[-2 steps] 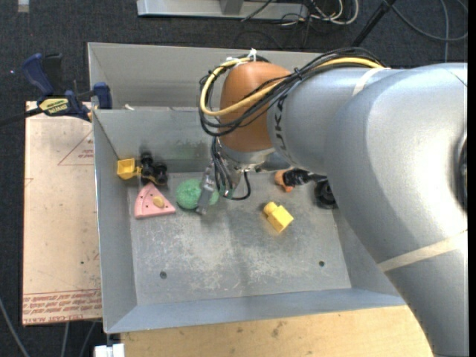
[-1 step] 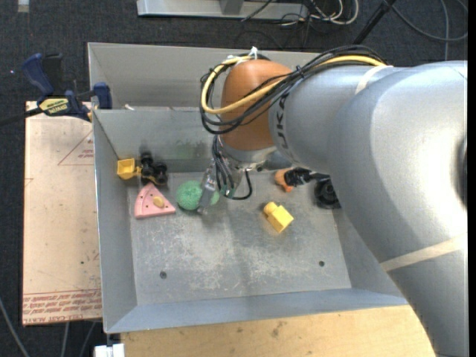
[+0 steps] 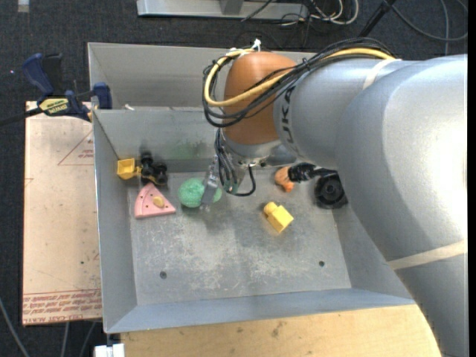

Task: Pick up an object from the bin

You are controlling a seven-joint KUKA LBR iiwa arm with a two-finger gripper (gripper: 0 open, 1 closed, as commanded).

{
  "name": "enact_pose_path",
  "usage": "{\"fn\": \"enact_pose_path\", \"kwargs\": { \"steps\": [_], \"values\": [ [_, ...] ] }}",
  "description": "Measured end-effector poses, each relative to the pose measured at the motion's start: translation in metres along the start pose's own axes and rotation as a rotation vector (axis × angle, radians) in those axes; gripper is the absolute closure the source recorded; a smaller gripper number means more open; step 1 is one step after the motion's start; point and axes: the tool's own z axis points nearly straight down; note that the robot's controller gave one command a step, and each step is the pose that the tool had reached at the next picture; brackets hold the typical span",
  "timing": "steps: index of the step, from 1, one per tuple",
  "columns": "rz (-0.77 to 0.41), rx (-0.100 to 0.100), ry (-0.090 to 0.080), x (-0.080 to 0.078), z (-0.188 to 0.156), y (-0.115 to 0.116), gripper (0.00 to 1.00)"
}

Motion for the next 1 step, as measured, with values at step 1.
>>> {"fn": "enact_pose_path", "kwargs": {
  "steps": [1],
  "values": [
    [-0.001,-0.002,-0.003,-0.001,-0.0186,0.0009,1.0]
  ]
}}
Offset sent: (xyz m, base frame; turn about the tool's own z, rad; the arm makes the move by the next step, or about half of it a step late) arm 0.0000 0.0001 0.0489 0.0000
